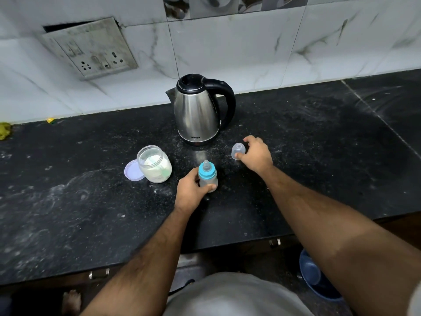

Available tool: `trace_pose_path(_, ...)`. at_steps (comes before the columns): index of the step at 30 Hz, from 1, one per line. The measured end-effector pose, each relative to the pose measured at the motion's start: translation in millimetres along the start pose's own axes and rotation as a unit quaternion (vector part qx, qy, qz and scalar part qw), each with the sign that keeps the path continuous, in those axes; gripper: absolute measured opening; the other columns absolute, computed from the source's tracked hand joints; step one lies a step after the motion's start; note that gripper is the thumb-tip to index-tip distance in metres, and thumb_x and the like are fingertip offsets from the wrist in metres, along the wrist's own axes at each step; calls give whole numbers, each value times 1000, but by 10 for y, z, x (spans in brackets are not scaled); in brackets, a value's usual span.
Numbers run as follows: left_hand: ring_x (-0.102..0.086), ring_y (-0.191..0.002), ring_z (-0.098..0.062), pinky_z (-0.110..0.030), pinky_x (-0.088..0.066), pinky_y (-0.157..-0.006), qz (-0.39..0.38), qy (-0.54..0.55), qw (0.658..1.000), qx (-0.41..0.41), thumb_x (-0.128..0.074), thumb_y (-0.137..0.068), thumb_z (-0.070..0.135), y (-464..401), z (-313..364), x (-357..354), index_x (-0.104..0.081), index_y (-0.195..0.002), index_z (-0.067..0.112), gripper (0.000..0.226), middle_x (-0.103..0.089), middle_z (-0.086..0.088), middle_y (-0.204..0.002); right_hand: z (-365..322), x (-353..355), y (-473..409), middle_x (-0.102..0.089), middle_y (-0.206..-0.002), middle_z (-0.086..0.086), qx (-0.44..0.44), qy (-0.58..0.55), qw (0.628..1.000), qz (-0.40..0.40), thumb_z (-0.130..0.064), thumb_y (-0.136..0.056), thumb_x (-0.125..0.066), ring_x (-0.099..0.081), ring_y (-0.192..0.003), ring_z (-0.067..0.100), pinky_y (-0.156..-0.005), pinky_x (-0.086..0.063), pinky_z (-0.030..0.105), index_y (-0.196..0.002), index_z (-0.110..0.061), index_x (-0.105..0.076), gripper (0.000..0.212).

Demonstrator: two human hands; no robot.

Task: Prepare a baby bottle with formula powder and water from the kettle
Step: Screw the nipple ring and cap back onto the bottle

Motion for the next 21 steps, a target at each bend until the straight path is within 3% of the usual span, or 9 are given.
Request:
trace_pose_path(4,-64,-106,-8,-26,-50,-95,1,-7,1000,-1,-89,-68,20,2,-5,-2,-59,-129,18,68,-68,7,-115,5,-79,-87,-51,-137,10,11,59,998,-34,-38,-81,-77,-46,-127,32,-98,-45,43,-139,-17,-45,70)
trace_pose_path(10,-63,-107,-6,-25,-49,-96,-11,-1,1000,-3,-89,-67,18,18,10,20,-58,-130,21,70,-69,7,-117,-66,-156,-86,-59,-127,9,34,88,995,-26,-34,-89,-69,-49,-121,31,-88,-48,42,-129,-15,-48,49)
trace_pose_path(14,-63,-106,-7,-28,-49,-99,-7,-2,1000,-8,-88,-67,17,21,36,56,-58,-128,21,68,-68,8,-115,-91,-129,-88,-62,-120,10,35,83,996,-14,-29,-91,-66,-50,-115,29,-81,-46,39,-122,-14,-51,37)
trace_pose_path(21,-63,-110,-8,-31,-48,-103,-7,1,1000,-14,-89,-67,17,19,4,108,-59,-128,19,68,-67,5,-119,-114,-54,-41,-63,-111,8,24,28,999,-29,-28,-88,-69,-59,-104,26,-84,-52,41,-115,-17,-53,33)
Point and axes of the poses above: each hand's wrist, its own y-axis away from the middle knuckle, its own x-axis out of the back of the hand, z = x × y, the point moved 7 cm from there along -y, towards the middle knuckle
